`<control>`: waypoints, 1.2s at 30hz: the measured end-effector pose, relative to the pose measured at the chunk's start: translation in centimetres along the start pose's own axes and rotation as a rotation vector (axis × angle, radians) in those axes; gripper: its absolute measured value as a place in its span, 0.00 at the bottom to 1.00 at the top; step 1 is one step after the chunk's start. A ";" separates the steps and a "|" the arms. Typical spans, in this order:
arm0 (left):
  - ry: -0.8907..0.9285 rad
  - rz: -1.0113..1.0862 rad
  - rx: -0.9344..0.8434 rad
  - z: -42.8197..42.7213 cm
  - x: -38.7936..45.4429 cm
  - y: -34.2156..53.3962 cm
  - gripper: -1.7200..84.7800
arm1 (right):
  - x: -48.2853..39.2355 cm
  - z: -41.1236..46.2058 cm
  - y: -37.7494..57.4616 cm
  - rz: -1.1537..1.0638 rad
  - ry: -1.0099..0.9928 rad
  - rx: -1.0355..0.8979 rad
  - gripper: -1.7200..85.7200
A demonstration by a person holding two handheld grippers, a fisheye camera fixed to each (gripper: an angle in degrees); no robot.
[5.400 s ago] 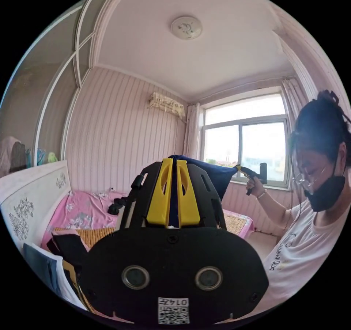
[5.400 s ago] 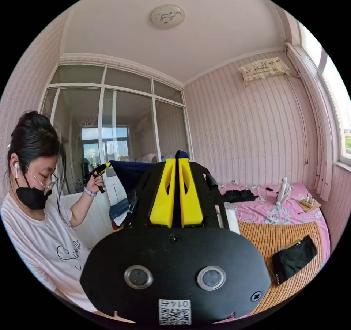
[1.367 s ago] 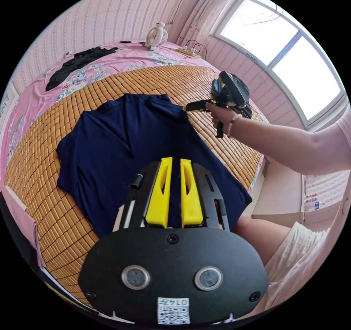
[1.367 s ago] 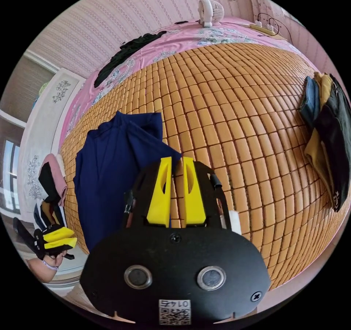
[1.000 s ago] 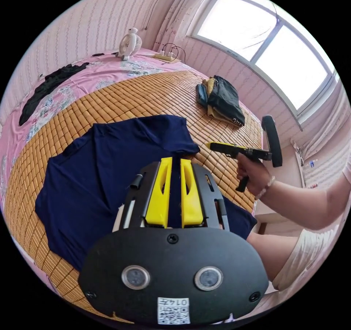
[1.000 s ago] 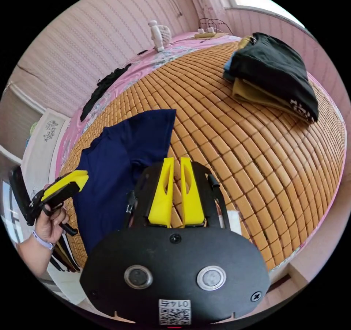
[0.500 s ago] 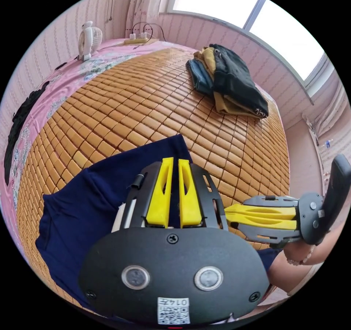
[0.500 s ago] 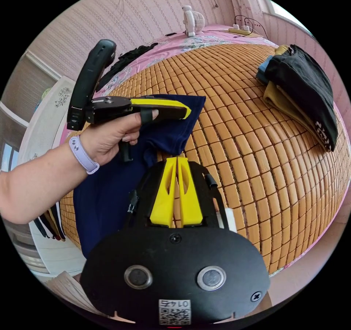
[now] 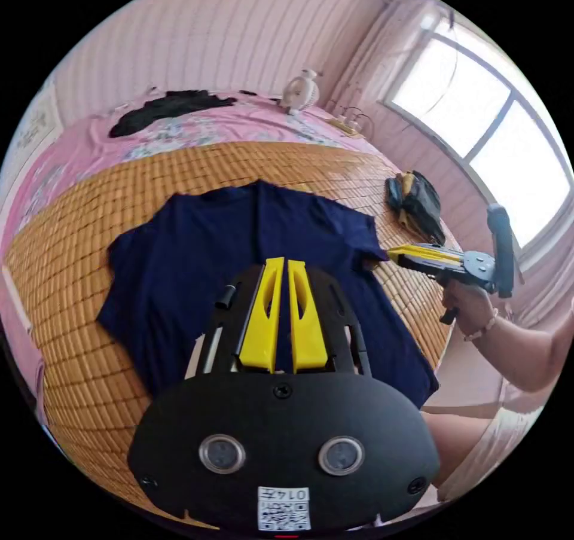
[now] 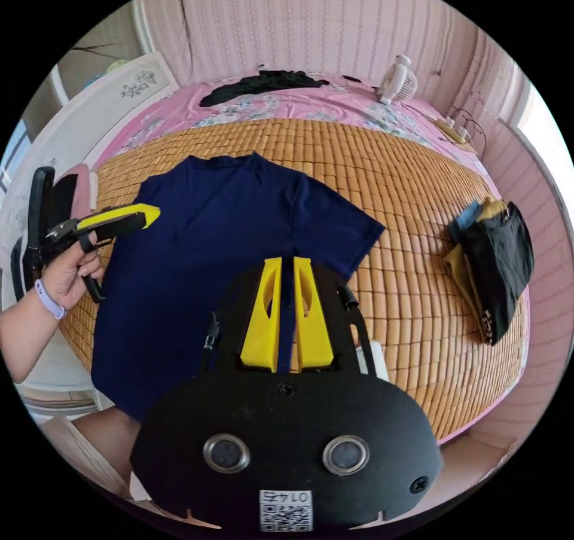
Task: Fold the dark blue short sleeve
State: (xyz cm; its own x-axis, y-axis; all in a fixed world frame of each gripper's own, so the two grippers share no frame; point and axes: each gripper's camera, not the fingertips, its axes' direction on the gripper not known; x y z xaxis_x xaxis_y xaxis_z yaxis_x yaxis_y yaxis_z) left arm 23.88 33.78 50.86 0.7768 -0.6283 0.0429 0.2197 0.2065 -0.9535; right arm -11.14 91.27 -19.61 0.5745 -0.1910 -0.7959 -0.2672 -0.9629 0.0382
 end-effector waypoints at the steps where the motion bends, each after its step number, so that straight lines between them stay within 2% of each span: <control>1: -0.064 -0.090 -0.011 -2.0 -3.3 2.7 0.01 | -2.3 0.4 -1.2 -0.042 -0.068 0.018 0.07; 4: -0.197 -0.289 -0.029 -6.0 -10.5 8.4 0.03 | -7.9 2.7 -4.7 -0.125 -0.289 0.034 0.08; 7: -0.195 -0.428 0.025 -8.8 -15.6 11.7 0.06 | -13.2 5.5 -9.2 -0.182 -0.414 0.020 0.09; 11: -0.208 -0.483 0.092 -9.9 -18.5 13.6 0.08 | -18.7 9.0 -14.2 -0.239 -0.397 0.007 0.10; 15: -0.160 -0.543 0.107 -8.8 -20.5 13.9 0.11 | -22.8 13.7 -18.4 -0.286 -0.277 -0.086 0.10; 19: -0.144 -0.547 0.079 -6.6 -21.5 13.0 0.08 | -24.2 16.7 -20.1 -0.346 -0.255 -0.210 0.05; 23: -0.141 -0.519 0.048 -6.2 -21.6 12.6 0.02 | -23.5 15.0 -20.3 -0.397 -0.323 -0.136 0.03; 25: -0.154 -0.506 0.102 -7.5 -21.0 12.8 0.02 | -22.1 12.5 -19.9 -0.382 -0.437 -0.036 0.03; 28: -0.159 -0.401 0.214 -10.0 -18.7 13.2 0.02 | -19.7 9.3 -18.3 -0.365 -0.502 0.077 0.04; 31: -0.046 -0.247 0.250 -10.9 -15.3 13.1 0.07 | -15.2 7.7 -15.6 -0.283 -0.475 0.137 0.06; 36: 0.103 -0.187 0.080 -7.9 -11.9 14.0 0.08 | -9.2 9.6 -11.5 -0.141 -0.384 -0.017 0.09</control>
State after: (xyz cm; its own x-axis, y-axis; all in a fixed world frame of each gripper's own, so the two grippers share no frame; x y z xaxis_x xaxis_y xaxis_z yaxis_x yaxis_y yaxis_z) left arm 13.05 38.27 34.66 0.6549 -0.7335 0.1818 0.4031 0.1357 -0.9050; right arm -20.75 105.92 -18.53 0.2727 0.0250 -0.9618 -0.1922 -0.9781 -0.0800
